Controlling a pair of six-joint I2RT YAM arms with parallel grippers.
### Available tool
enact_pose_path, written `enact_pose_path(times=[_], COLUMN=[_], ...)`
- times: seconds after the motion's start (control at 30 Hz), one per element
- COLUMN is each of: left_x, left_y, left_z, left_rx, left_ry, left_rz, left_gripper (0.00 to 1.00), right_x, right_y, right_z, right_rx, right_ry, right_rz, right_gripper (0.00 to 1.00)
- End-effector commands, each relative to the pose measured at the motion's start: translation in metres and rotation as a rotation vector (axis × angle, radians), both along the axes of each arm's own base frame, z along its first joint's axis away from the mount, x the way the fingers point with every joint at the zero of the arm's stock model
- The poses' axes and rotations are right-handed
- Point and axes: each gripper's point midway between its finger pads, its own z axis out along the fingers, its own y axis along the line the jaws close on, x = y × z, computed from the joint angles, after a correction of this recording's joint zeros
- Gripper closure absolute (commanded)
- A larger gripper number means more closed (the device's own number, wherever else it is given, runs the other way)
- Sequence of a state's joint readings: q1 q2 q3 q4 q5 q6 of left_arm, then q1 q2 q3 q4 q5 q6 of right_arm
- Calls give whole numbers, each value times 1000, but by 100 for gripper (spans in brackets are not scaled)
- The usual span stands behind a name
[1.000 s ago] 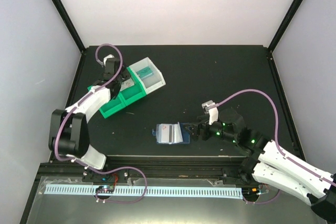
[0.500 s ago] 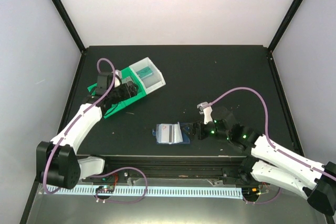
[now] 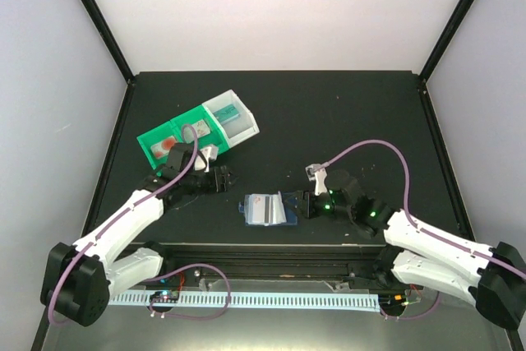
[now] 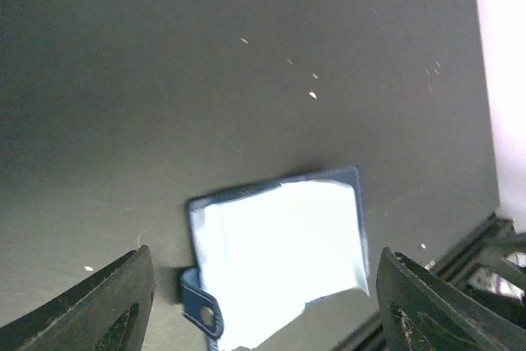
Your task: Take the credit cards out of the card holder
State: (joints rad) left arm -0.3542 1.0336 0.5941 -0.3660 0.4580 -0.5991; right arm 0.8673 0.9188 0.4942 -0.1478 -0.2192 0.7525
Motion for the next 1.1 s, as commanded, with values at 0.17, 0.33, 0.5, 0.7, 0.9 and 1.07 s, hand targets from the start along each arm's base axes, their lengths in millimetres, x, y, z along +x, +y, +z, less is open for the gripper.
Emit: enact_pose_path(times=[0.17,0.33,0.5,0.7,0.9,1.07], left_x=[-32,-40,-49,-50,-50,-50], left_y=[-43,-49,-54,-53,-56,-59], left_z=[-1,-14,-18,-11,-3,5], left_rx=[-173,-217,-274,-318,-347,-367], left_ry=[16,38,80,66,61,49], left_rz=[-183,-194,-201,-172,-167,-166], left_gripper=[27,27,29,30,30,30], right_x=[2,-2,2,13,22,22], right_y=[21,42,57,64,61,64], right_z=[-17,-35,-47,-63,-84,-100], right_rx=[55,9,-14,-79,-153,-174], right_ry=[103,144,159,152,145,171], right_rz=[-52,-30,-17,-37,-72,-70], right_gripper=[67,69,70,74,75,77])
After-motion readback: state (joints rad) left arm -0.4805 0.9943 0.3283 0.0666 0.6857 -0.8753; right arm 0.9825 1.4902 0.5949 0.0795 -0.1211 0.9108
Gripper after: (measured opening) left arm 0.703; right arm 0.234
